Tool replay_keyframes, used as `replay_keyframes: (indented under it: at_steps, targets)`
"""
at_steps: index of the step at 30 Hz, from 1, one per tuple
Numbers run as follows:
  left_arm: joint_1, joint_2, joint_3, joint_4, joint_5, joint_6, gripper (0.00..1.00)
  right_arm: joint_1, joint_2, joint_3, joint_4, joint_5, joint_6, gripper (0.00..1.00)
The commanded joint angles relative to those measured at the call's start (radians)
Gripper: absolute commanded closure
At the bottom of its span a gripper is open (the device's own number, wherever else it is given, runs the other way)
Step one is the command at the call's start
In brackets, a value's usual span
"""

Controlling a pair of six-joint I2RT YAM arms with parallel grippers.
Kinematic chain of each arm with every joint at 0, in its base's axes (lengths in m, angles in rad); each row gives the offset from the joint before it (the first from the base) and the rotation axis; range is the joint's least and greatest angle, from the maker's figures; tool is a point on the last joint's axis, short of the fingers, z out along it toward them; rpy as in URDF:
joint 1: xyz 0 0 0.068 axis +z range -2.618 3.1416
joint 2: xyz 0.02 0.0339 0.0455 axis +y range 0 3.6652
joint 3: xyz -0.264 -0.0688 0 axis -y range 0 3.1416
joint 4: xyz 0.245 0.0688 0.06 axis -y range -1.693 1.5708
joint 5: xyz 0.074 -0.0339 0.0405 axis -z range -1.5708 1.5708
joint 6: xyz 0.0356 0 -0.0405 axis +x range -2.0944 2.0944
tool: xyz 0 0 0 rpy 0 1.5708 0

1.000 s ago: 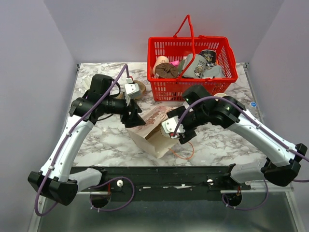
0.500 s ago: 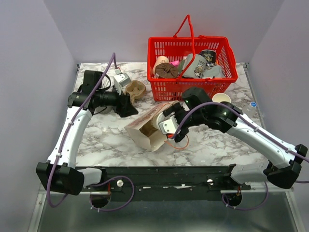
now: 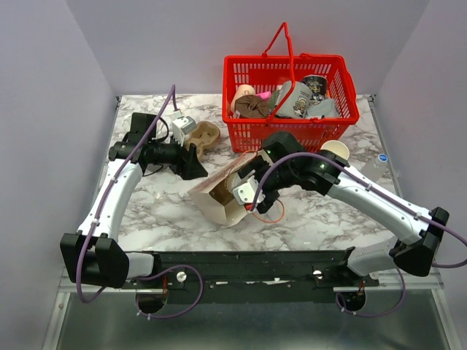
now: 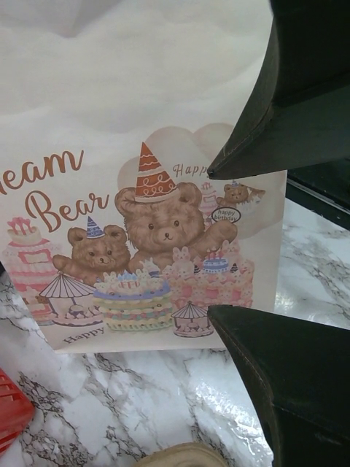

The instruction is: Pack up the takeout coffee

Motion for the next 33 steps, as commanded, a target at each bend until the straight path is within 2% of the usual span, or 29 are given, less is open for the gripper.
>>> replay_keyframes:
  at_steps: [1, 14, 27, 33]
  targets:
    - [0.003, 0.005, -0.012, 0.045, 0.041, -0.010, 0.22, -0.013, 0.025, 0.034, -0.014, -0.043, -0.019, 0.99]
    - [0.003, 0.071, -0.013, 0.039, 0.068, -0.007, 0.22, -0.041, 0.114, 0.068, -0.006, 0.009, -0.087, 1.00]
    - [0.003, 0.140, 0.042, -0.005, 0.091, 0.001, 0.21, -0.044, 0.166, 0.043, 0.069, 0.088, -0.078, 1.00]
    - [0.003, 0.149, 0.048, -0.014, 0.101, 0.001, 0.21, -0.044, 0.184, 0.040, 0.074, 0.078, -0.079, 0.99]
